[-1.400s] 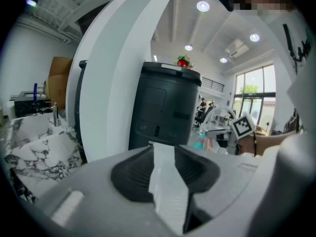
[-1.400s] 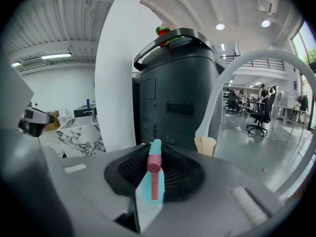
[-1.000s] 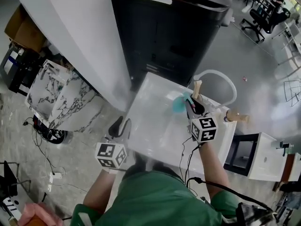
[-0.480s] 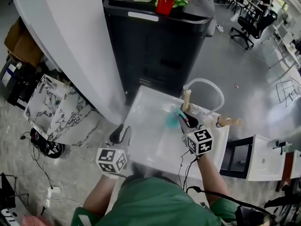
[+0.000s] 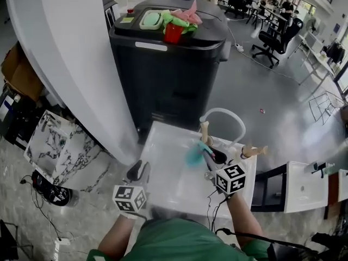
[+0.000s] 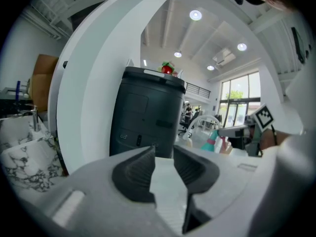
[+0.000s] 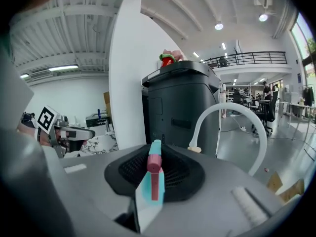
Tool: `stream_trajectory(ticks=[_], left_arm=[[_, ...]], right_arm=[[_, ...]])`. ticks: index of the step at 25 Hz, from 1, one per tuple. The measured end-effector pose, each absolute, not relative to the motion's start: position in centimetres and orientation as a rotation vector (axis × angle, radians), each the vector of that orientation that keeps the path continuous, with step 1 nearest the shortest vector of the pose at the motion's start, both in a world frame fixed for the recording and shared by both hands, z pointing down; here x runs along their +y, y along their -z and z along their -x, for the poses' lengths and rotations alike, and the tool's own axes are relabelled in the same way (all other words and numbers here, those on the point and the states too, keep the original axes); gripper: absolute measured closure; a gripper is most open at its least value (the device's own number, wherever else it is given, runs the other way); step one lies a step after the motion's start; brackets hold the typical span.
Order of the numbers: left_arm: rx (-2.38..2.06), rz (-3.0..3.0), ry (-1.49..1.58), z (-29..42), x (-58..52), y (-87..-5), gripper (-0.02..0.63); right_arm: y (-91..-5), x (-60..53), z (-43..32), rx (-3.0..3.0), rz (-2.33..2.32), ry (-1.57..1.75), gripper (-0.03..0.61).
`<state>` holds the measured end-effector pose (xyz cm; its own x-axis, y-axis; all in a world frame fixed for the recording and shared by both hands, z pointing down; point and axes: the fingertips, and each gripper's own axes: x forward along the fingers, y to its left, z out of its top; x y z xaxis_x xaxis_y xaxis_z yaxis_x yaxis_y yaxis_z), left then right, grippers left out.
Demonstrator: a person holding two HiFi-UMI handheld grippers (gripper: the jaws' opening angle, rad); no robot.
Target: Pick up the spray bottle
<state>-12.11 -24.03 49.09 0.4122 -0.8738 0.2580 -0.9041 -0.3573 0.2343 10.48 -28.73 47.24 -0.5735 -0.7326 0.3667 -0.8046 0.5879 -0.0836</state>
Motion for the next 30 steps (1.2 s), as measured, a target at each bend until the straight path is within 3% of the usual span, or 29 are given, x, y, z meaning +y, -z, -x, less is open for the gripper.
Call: stream_trajectory(ticks=[14,30], left_arm=[[-1.472,-2.395,-0.081,10.2,-25.8,-47.7,0.505],[-1.443,-2.388,-0.078,10.0,-27.0,-48.5,0.506]], right_arm=[[-40.8,-26.9,-11.2,-2.611,-1.319,-0.239,0.515],[-41.6,-27.4,-11.5,-2.602,-1.325,-0.29,0.515]])
